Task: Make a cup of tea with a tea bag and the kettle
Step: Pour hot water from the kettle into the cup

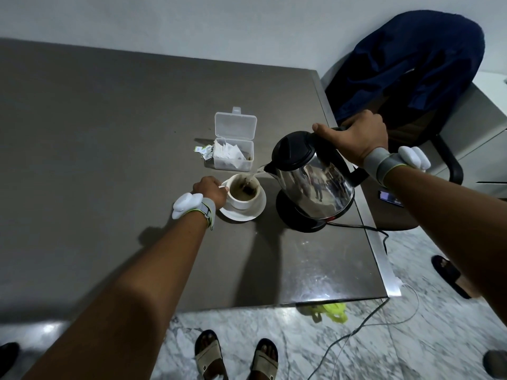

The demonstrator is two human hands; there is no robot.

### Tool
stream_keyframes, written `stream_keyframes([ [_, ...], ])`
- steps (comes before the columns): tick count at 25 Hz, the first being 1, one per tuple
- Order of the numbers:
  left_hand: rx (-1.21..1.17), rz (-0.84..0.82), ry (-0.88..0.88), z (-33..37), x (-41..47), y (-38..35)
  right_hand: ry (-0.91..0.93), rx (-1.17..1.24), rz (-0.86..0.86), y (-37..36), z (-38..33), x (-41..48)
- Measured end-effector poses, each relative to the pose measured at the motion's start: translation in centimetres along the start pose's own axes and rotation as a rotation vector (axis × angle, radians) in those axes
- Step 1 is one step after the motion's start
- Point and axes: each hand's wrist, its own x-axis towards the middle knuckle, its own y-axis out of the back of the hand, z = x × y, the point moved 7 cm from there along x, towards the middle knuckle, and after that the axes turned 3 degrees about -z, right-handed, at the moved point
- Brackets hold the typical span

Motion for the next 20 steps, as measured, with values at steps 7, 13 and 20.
stream_keyframes([
  [7, 0.011, -0.006, -0.003, -0.05, 0.23, -0.12, 0.007, 0.024, 0.002, -0.02, -0.12, -0.01],
  [13, 0.016, -0.007, -0.007, -0.05, 0.38, -0.09, 0.007, 0.036, 0.007, -0.01, -0.08, -0.05],
  [20, 0.008, -0.004, -0.005, -0.05, 0.47, -0.06, -0.007, 0.039, 0.009, 0.08, 0.1, 0.05],
])
